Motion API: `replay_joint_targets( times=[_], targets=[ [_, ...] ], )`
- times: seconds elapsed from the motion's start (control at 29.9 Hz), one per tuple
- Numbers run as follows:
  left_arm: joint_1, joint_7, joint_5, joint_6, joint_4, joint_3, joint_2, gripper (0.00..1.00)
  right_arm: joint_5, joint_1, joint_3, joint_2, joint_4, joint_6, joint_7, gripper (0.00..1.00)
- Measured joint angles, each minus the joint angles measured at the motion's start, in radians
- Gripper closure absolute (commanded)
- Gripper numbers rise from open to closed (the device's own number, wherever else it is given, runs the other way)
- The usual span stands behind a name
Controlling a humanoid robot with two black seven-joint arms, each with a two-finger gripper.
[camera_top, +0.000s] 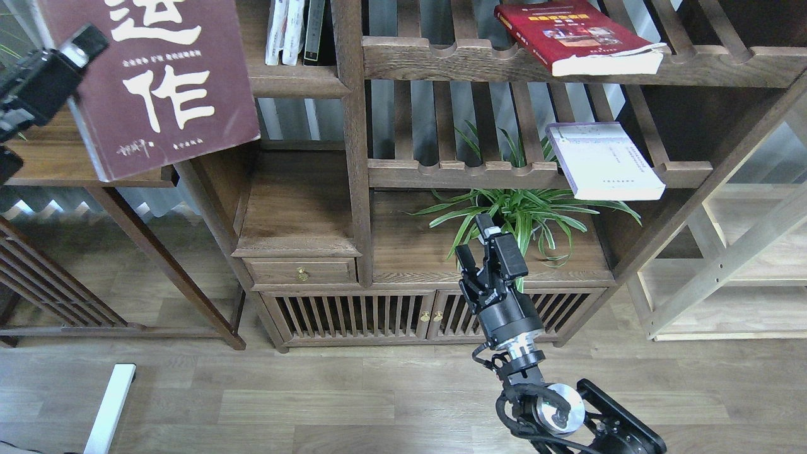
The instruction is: Organize books on shelf
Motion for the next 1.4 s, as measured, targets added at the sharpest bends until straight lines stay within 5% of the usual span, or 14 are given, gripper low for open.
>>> replay_joint_targets(
  times=[0.8,1.4],
  targets=[
    [-0.240,-0.009,0.402,0.000,0.085,-0.020,-0.230,1.00,-0.003,0.009,-0.023,0.000,-0.027,0.000,-0.001,0.02],
    [-0.315,-0.165,0.598,0.000,0.123,0.066,-0.231,1.00,-0.003,0.008,-0.022,0.000,-0.033,0.000,-0.002,0.02]
  ],
)
